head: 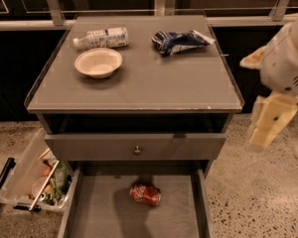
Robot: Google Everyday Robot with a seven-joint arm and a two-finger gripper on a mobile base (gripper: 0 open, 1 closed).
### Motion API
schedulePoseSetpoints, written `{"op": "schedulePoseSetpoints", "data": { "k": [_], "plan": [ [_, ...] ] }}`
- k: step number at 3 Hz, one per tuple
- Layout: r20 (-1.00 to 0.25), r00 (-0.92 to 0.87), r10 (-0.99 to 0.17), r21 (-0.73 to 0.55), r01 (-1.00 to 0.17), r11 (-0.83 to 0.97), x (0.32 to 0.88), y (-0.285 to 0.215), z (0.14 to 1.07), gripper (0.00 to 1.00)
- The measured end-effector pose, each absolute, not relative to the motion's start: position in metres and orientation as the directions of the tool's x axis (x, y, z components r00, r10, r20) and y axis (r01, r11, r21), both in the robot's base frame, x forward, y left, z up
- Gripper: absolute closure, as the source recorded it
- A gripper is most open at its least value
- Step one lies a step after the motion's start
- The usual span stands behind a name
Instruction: Pick coke can from middle drawer and place on counter
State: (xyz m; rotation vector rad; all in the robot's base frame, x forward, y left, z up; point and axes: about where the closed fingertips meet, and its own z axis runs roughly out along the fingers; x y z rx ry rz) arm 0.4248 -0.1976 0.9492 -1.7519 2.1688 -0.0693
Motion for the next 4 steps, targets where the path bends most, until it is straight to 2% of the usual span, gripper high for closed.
{"op": "schedulePoseSetpoints", "data": {
  "k": [2,3,4],
  "plan": [
    [-0.322,-0.084,-0.943,-0.19,-0.97,0.152,0.395,-0.155,0.838,0.0],
    [-0.375,-0.102,-0.922,-0.141,-0.976,0.165,0.392,-0.145,0.776,0.0],
    [-0.375,-0.102,-0.921,-0.141,-0.976,0.166,0.392,-0.145,0.776,0.0]
  ]
}}
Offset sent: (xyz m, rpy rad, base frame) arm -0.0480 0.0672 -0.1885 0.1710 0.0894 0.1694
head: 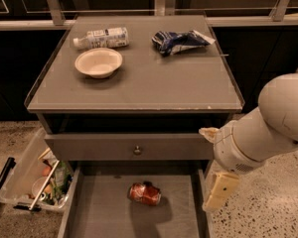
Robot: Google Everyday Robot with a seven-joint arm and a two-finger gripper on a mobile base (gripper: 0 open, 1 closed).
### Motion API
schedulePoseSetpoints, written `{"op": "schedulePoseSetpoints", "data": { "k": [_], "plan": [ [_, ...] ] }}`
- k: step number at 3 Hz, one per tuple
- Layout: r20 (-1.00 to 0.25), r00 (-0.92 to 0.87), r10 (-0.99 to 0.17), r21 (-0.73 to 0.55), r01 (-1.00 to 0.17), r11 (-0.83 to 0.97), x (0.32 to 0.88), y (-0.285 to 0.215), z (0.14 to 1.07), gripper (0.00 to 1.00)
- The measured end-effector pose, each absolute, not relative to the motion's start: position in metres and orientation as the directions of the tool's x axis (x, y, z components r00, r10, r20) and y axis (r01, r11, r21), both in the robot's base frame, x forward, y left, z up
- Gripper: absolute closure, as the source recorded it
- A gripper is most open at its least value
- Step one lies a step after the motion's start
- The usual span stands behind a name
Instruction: Pick coke can from middle drawer and place on counter
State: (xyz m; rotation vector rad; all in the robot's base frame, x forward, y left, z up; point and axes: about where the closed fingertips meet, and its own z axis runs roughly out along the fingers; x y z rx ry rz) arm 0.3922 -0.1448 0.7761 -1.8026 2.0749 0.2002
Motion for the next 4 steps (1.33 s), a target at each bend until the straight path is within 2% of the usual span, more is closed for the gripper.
{"op": "schedulePoseSetpoints", "data": {
  "k": [2,4],
  "plan": [
    [-0.436,-0.188,-0.88,-0.057,-0.97,0.236,0.407,-0.141,0.734,0.0],
    [-0.586,-0.149,-0.796,-0.125,-0.955,0.271,0.436,-0.13,0.665,0.0]
  ]
}}
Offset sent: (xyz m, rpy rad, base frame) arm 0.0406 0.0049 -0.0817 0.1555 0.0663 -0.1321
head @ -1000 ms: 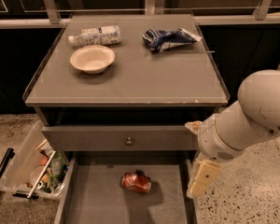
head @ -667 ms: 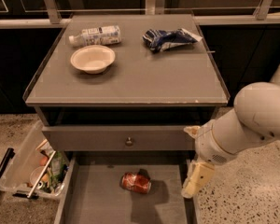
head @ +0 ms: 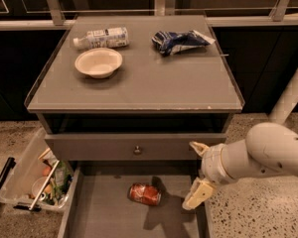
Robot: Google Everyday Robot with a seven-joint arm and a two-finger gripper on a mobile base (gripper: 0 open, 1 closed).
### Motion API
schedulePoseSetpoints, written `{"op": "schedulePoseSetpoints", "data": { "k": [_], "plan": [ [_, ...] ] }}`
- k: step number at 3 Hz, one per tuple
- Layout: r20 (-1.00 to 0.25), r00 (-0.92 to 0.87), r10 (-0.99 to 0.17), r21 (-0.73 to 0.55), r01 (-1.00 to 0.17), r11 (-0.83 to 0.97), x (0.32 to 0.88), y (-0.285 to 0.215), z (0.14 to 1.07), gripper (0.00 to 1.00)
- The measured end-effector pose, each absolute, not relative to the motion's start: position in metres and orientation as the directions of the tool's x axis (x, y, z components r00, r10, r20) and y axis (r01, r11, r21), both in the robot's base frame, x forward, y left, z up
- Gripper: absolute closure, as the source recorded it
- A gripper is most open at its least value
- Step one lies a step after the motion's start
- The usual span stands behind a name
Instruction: Pick coke can from middle drawer and place on counter
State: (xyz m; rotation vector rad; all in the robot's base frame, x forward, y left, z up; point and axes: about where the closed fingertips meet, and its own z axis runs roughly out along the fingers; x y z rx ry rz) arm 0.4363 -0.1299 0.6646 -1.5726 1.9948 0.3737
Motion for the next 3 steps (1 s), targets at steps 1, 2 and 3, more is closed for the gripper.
{"op": "schedulePoseSetpoints", "data": {
  "k": [1,2,3],
  "plan": [
    [-0.636,-0.104,-0.765,-0.137,-0.96,0.245,0.437,-0.121,0.623,0.0],
    [-0.628,-0.102,-0.772,-0.129,-0.964,0.233,0.433,-0.114,0.615,0.0],
    [-0.648,-0.103,-0.755,-0.096,-0.972,0.215,0.424,-0.095,0.586,0.0]
  ]
}}
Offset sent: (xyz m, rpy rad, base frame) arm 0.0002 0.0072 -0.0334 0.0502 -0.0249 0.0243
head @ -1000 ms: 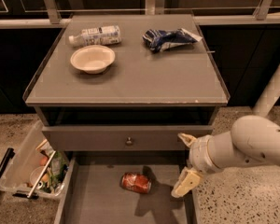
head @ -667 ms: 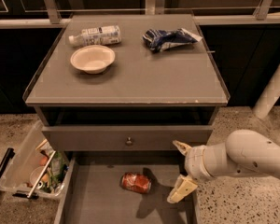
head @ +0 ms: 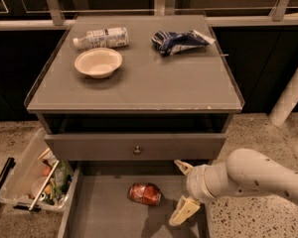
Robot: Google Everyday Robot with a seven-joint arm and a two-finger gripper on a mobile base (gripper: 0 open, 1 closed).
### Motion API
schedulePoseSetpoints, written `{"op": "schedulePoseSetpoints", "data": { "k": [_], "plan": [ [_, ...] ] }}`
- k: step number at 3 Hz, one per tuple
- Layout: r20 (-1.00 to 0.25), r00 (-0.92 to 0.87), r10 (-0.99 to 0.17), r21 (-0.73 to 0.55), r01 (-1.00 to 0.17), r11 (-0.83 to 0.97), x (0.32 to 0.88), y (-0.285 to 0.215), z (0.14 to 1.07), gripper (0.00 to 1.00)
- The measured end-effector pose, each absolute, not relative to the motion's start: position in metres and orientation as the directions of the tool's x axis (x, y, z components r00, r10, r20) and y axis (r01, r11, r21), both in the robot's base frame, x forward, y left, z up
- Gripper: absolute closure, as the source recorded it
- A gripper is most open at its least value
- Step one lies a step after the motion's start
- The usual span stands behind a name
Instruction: Pick coke can from middle drawer and place on counter
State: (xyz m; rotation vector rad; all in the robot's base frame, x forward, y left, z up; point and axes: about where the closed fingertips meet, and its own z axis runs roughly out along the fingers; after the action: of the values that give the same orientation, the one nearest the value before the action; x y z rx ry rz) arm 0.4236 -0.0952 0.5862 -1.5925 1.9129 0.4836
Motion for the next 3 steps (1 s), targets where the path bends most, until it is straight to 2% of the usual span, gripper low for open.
{"op": "schedulePoseSetpoints", "data": {
  "k": [3],
  "plan": [
    [-0.667,-0.071,-0.741,-0.119,-0.972,0.201,0.422,-0.032,0.485,0.0]
  ]
}}
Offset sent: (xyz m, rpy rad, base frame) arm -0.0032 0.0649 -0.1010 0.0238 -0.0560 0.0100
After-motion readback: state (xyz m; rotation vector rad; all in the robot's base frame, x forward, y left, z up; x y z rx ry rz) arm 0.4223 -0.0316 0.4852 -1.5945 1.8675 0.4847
